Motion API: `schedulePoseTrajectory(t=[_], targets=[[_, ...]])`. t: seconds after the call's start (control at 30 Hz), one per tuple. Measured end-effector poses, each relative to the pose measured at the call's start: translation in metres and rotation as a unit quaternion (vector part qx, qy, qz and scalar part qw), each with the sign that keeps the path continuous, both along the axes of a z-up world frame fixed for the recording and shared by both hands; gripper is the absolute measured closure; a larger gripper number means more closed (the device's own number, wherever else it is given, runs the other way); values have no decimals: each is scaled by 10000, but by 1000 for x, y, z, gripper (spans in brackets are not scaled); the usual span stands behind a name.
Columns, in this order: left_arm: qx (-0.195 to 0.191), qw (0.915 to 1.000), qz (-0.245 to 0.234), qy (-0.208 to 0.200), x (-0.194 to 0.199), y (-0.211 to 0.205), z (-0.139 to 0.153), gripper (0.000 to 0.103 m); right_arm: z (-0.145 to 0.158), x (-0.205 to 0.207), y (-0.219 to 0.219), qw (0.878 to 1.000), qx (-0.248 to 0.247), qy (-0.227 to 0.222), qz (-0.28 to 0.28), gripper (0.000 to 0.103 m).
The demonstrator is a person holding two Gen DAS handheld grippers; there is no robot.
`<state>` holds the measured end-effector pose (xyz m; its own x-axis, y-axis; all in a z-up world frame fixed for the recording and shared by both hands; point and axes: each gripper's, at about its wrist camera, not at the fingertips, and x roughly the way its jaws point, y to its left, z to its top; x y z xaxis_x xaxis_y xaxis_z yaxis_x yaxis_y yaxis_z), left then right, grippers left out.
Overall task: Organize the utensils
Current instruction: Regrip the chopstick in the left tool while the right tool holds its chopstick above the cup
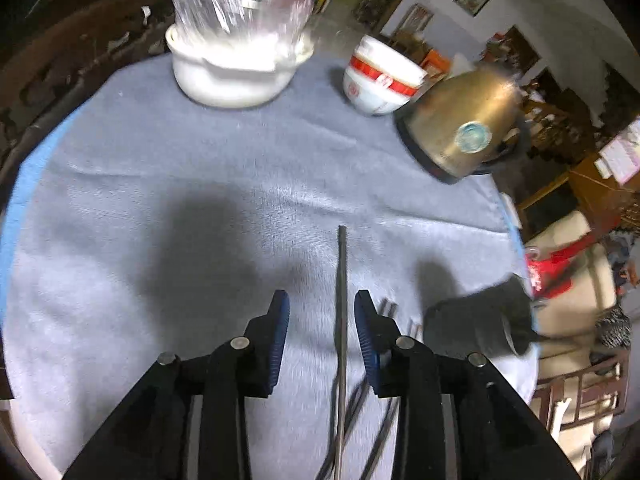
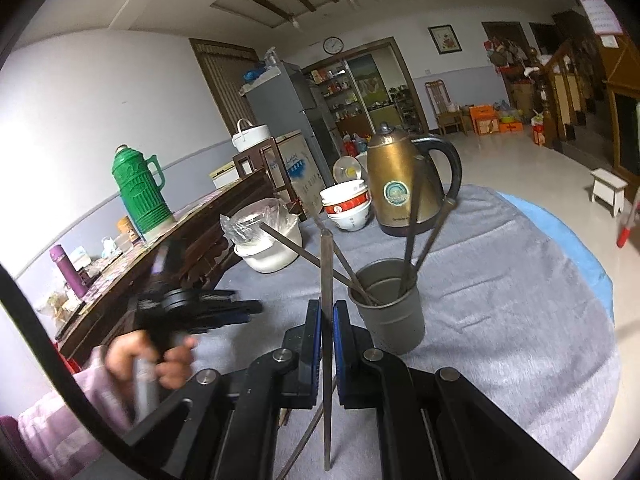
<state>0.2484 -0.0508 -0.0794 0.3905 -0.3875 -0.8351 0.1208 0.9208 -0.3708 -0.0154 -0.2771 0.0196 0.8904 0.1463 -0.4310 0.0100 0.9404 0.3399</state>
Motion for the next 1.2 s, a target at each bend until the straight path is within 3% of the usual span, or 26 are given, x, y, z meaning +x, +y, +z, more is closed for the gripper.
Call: schedulePoseTrajectory(t=[0.2,0.43,0.5,0.57,0.63,0.93,1.2], targets=[[612,9974,-378,-23,19,-40,-29,69,0,-8,-13,9999,36,25,-116,97],[927,9941,-557,6,33,-58,-46,69,-7,-9,-22,9996,174,105,-186,97],[1028,9928,-590,-151,31,-58,-48,87,-7,-8,-21,9997,154,112,-181,97],[1000,9926,-659,-175,31,-55,-50,96,-7,-6,-19,9997,138,121,-174,97],[1010,9922,-702,-186,31,-53,-51,97,-8,-5,-19,9997,122,123,-173,97],[1075,9826,-910,-1209,-23,-26,14,98,-5,2,0,9999,-6,104,-89,97],[1164,9682,-976,-1988,-79,-13,71,98,6,8,28,9998,-206,-70,34,97]])
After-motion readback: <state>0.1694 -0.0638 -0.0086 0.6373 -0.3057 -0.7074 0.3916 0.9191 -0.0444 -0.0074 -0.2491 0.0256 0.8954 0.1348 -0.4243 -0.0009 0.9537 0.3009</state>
